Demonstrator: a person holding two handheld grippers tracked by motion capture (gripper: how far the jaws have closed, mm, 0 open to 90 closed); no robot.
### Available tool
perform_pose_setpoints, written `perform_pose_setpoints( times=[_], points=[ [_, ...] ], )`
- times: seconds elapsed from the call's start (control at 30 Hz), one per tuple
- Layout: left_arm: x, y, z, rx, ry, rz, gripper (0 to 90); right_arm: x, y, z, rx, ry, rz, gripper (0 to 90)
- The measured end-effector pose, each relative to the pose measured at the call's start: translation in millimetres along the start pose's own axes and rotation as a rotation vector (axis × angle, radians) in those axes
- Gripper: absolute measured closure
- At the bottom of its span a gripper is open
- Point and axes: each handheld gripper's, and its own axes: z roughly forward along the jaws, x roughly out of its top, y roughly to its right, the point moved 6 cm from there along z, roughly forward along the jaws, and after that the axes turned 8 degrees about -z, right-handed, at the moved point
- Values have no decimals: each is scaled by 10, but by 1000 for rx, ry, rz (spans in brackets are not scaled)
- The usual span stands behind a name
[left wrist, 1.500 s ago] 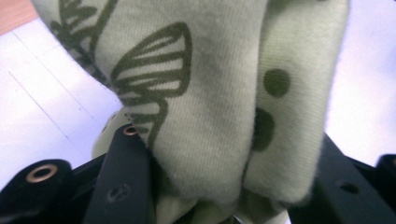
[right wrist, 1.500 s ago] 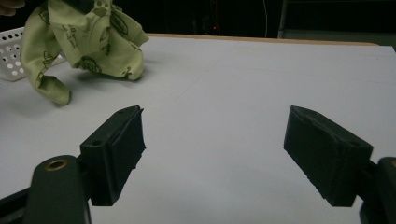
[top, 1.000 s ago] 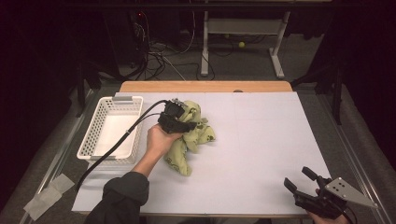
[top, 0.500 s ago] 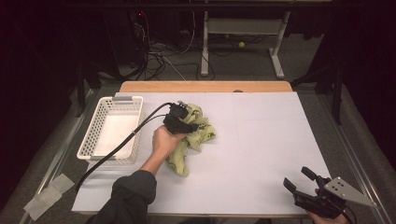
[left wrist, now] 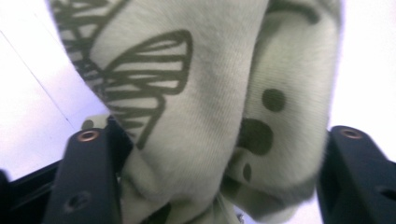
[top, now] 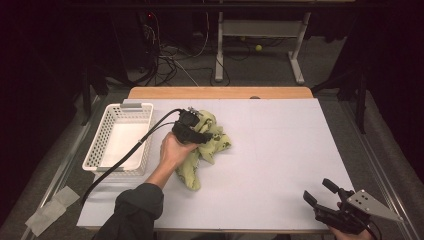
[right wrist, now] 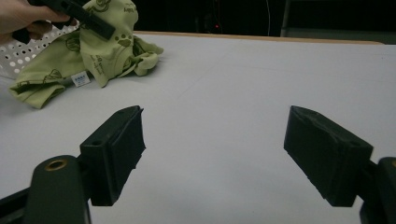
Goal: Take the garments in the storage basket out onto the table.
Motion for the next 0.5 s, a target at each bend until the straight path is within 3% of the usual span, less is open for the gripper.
perform_pose_setpoints(
  times=[0.07, 0.5],
  points=[
    [10, 2, -66, 13, 13, 8, 289, -2, 0, 4, 1, -2, -1, 206],
    [-96, -58, -582, 8, 94, 2, 281, 0, -12, 25, 10, -5, 7, 206]
  ],
)
